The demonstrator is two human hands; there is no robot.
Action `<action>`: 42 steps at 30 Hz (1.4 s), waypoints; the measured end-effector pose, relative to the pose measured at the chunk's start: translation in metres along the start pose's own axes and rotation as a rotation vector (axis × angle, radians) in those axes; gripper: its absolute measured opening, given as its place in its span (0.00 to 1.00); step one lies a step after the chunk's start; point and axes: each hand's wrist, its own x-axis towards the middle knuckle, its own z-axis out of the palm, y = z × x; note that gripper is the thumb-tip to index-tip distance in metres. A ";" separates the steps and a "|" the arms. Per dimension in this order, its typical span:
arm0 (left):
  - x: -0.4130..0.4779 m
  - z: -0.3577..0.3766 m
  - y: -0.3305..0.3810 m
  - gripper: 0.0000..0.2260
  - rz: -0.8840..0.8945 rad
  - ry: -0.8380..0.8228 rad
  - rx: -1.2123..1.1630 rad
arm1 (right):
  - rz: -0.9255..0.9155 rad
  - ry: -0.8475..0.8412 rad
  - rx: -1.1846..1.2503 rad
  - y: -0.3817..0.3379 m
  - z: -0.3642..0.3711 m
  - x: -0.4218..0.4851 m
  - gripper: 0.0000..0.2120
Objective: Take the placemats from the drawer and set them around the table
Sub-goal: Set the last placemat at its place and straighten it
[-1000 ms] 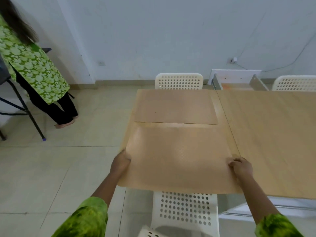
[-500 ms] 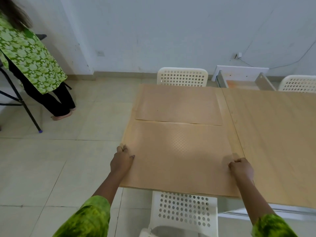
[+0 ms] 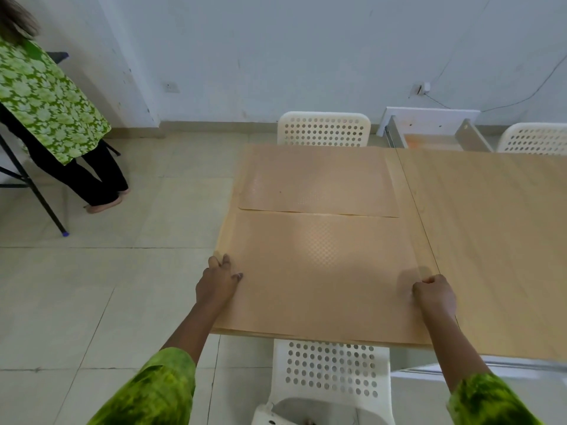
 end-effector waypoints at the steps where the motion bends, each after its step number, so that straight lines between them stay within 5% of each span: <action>1: 0.001 0.000 0.000 0.27 -0.001 0.000 0.000 | 0.005 0.001 -0.002 0.000 0.000 0.000 0.11; 22: -0.001 -0.001 0.004 0.26 -0.019 0.001 0.029 | -0.012 0.001 -0.060 -0.001 0.002 0.003 0.14; 27: -0.005 -0.007 0.019 0.21 -0.060 0.092 0.121 | -0.077 0.081 -0.429 -0.012 0.007 -0.006 0.21; 31: 0.005 -0.006 0.055 0.23 0.115 0.172 0.117 | -0.317 0.046 -0.423 -0.040 0.037 -0.019 0.20; 37: 0.046 0.015 0.112 0.28 0.512 0.033 0.181 | -0.700 -0.182 -0.442 -0.093 0.111 -0.033 0.25; 42: 0.062 0.035 0.113 0.36 0.626 0.010 0.228 | -0.801 -0.316 -0.553 -0.102 0.138 -0.025 0.25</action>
